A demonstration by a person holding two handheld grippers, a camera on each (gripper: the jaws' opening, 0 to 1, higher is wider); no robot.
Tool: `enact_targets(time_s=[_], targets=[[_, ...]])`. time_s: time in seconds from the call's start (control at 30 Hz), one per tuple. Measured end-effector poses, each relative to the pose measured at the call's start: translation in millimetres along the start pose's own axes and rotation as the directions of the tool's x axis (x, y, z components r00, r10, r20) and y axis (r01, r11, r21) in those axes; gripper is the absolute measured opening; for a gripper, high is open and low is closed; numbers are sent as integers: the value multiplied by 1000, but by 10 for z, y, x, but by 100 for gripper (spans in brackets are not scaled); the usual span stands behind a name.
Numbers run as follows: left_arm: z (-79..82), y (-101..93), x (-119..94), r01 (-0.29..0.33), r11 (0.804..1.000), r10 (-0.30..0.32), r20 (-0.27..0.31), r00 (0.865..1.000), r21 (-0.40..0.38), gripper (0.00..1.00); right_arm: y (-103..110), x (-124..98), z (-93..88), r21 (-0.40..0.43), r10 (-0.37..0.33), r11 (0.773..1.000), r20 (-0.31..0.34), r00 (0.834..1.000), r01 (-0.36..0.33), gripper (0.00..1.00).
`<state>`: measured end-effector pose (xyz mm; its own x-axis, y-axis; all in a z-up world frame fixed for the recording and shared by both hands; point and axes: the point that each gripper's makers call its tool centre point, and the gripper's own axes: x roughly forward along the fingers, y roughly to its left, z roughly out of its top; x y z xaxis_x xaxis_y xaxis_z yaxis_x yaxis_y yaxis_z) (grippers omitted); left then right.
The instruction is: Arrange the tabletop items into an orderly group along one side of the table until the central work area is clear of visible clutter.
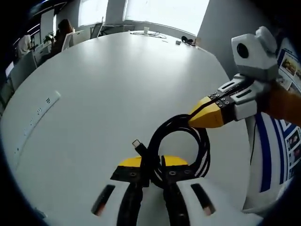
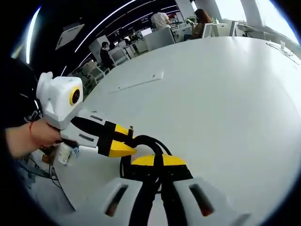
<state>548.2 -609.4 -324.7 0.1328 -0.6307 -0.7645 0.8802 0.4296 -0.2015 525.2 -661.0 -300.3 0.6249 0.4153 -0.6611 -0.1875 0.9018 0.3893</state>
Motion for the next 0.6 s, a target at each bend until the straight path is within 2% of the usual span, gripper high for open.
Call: enact_targets(time_s=[0.33, 0.5, 0.6], targets=[[-37, 29, 41, -11, 1000, 11, 11, 1000, 3, 11, -114, 99, -73, 16, -1, 1000, -4, 1000, 1, 0], [-47, 9, 62, -3, 1000, 3, 16, 1000, 6, 16, -157, 153, -90, 5, -6, 1000, -7, 1000, 6, 0], [-56, 22, 68, -8, 1000, 8, 15, 1000, 9, 15, -178, 174, -100, -13, -11, 1000, -13, 1000, 11, 0]])
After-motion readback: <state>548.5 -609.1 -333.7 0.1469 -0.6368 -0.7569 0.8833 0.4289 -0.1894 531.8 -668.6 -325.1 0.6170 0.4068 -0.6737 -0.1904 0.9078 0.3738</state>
